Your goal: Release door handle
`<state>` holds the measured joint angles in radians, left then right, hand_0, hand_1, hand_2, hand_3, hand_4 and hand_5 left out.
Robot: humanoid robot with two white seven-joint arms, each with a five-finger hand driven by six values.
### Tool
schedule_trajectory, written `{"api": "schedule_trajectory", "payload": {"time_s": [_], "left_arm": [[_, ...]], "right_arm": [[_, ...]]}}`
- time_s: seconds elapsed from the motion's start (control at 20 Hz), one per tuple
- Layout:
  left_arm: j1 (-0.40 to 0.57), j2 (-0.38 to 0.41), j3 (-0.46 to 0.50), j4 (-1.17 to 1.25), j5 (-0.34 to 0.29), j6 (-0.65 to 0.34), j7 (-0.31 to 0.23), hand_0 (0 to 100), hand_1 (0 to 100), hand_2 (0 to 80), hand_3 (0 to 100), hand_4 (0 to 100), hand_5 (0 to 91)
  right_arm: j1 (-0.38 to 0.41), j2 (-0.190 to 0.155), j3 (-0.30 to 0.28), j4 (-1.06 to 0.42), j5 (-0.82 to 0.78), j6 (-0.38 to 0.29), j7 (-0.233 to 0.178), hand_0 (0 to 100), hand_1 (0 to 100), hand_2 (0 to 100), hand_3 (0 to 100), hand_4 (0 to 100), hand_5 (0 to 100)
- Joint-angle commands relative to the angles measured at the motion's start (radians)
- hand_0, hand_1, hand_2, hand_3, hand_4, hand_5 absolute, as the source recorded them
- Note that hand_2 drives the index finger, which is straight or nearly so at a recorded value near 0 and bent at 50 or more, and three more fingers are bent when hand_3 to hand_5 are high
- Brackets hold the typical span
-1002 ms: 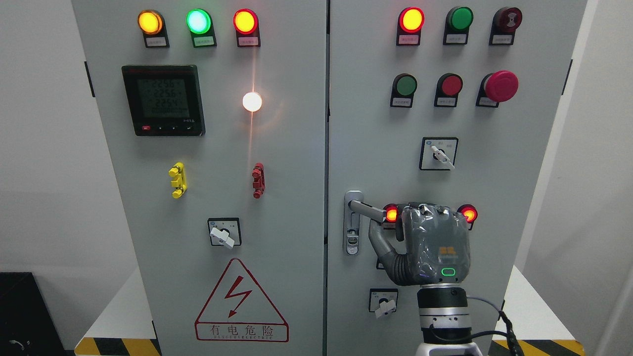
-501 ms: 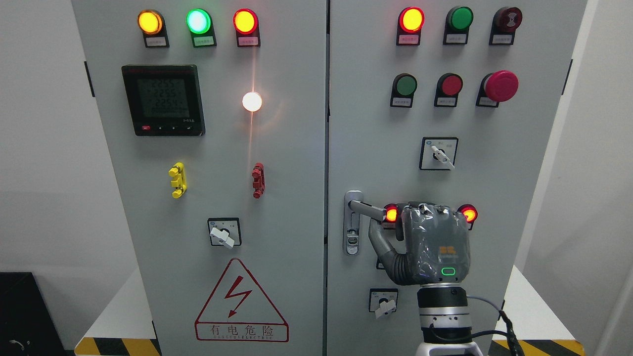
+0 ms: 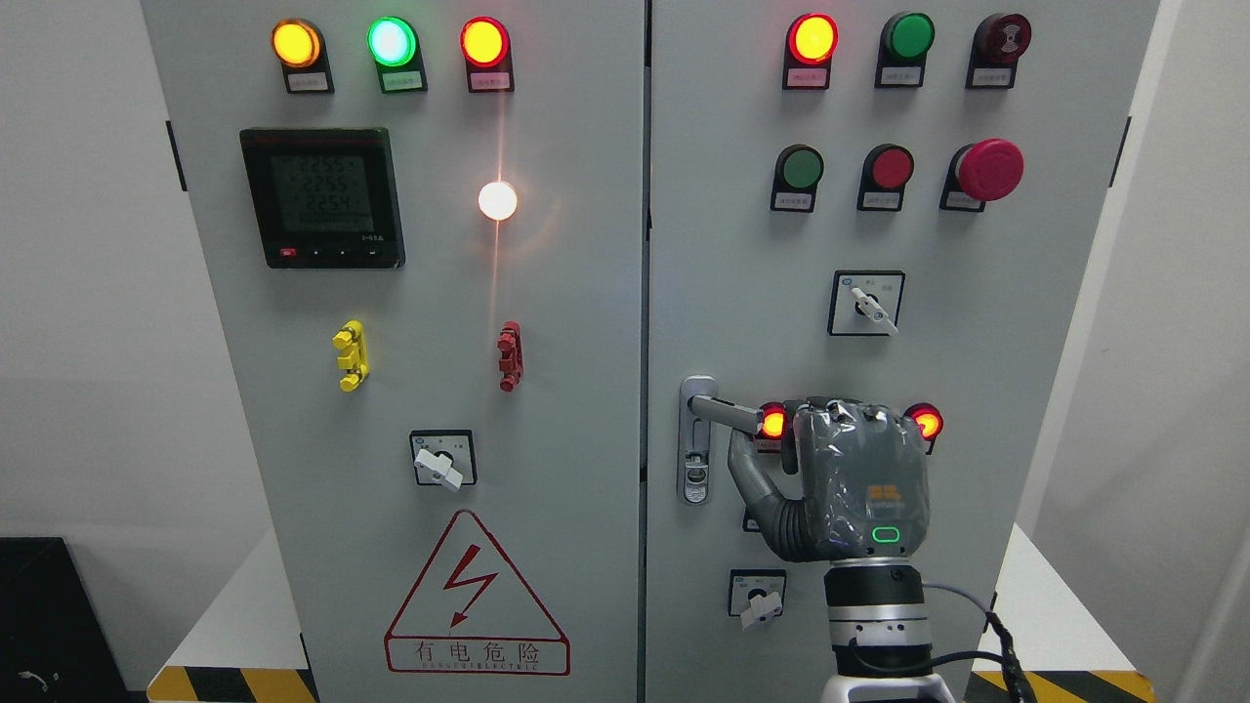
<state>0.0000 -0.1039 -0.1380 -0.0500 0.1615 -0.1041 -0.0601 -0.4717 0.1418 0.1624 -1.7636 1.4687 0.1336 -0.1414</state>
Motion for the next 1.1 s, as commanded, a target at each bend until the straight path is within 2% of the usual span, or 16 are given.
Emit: {"api": "schedule_trajectory", "payload": {"time_s": [0.0, 1.05], "left_arm": [[0.009, 0.001, 0.0, 0.001, 0.001, 0.0, 0.0, 12, 56, 0.0, 0, 0, 0.0], [0.009, 0.0, 0.0, -0.001, 0.0, 0.0, 0.0, 12, 56, 0.0, 0, 0, 0.0]], "right_arm": [[-0.001, -0.001, 0.0, 0.0, -0.001, 0.0, -0.006, 52, 37, 90, 100, 100, 100], [0.007, 0.001, 0.002, -0.007, -0.001, -0.002, -0.009, 51, 36, 90, 100, 100, 100]]}}
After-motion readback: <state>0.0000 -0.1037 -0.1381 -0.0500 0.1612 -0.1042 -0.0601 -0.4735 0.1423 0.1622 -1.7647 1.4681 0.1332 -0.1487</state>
